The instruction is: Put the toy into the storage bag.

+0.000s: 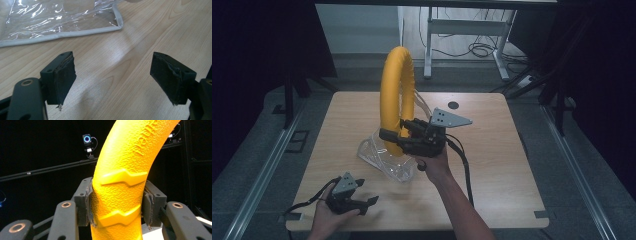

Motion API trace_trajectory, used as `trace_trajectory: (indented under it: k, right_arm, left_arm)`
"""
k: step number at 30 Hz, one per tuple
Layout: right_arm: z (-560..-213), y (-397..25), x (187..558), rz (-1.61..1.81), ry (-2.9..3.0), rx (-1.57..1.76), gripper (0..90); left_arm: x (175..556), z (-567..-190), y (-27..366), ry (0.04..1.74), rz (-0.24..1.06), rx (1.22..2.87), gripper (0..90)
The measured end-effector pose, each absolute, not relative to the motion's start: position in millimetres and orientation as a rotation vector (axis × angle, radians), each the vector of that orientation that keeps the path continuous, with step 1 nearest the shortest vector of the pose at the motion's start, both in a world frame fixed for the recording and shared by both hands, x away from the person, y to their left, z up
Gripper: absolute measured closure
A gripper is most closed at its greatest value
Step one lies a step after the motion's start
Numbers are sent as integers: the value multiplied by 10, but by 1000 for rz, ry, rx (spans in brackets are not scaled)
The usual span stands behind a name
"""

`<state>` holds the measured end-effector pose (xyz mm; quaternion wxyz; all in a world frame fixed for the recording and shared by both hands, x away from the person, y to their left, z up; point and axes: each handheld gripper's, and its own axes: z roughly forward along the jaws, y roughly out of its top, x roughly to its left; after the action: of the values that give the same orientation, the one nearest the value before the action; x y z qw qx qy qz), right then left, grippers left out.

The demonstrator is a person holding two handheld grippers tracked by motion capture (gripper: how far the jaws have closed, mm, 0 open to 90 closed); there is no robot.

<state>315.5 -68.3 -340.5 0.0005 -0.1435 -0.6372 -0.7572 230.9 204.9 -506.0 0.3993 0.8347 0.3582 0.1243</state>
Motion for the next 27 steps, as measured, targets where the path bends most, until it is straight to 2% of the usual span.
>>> trace_trajectory:
  k: [27]
  right_arm:
    - [-3813, -668, 3286, -2275, -2020, -564, 505]
  left_arm:
    - [2315, -5071, 2041, 905, 312, 2117, 201]
